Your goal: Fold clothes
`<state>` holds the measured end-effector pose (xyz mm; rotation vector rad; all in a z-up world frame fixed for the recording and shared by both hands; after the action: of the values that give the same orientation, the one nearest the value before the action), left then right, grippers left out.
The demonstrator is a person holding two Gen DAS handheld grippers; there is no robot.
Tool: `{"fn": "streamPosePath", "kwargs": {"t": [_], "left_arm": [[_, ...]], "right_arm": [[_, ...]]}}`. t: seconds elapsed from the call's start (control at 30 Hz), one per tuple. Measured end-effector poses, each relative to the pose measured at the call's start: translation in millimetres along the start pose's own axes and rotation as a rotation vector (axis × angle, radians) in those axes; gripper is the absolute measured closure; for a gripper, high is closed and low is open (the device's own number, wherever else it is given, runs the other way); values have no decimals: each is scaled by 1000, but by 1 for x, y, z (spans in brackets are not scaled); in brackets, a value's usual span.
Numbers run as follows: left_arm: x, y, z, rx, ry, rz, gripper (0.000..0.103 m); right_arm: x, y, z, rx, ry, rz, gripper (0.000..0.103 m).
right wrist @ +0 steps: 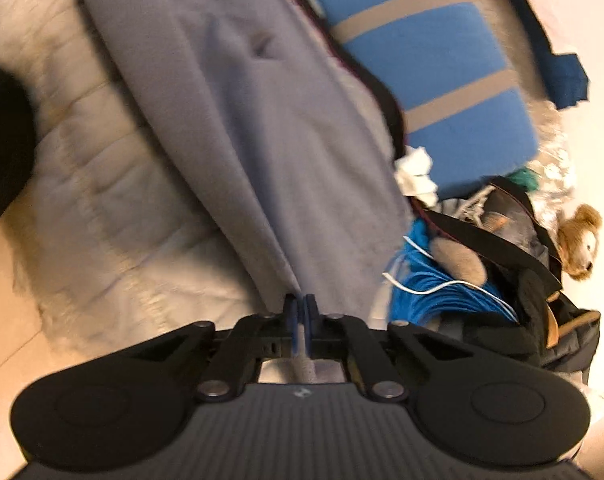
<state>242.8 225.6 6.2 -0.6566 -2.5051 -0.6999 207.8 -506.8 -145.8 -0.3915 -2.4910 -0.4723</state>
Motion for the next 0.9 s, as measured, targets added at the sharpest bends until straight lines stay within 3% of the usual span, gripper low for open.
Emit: {"fn": "streamPosePath", "kwargs": {"t": [0.23,0.4,0.67,0.77,0.83,0.9], "left_arm": [[-6,49,-83,-114,-115,-67,101],[-16,51,-108,-208,-138,-52,101],[-32,16,3,-94,-7,53,101],[-27,5,42,-35,17,65,101],[-23,-1,64,-4,25,72,101],[-20,-8,81,23,32,79,101]], "right_arm": [[6,12,-38,-59,-59,-14,96],[10,14,-56,-117,-84,-18,100],[25,11,-19,-144,-7,-53,98],[23,12,-6,-142,21,-56,88],[21,14,1,-135,33,-56,76],[17,18,4,-131,35,-62,54]]}}
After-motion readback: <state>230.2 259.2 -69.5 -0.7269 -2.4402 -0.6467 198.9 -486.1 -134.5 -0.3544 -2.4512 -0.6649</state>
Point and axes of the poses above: each gripper's, at about its wrist camera, not at the fingertips, and x roughly against the way its jaws point, z to its left, y to its top, the point moved 9 cm from there along -x, roughly the way its jaws point, and after that the axes turned 2 degrees about x, right-handed, at the moved point
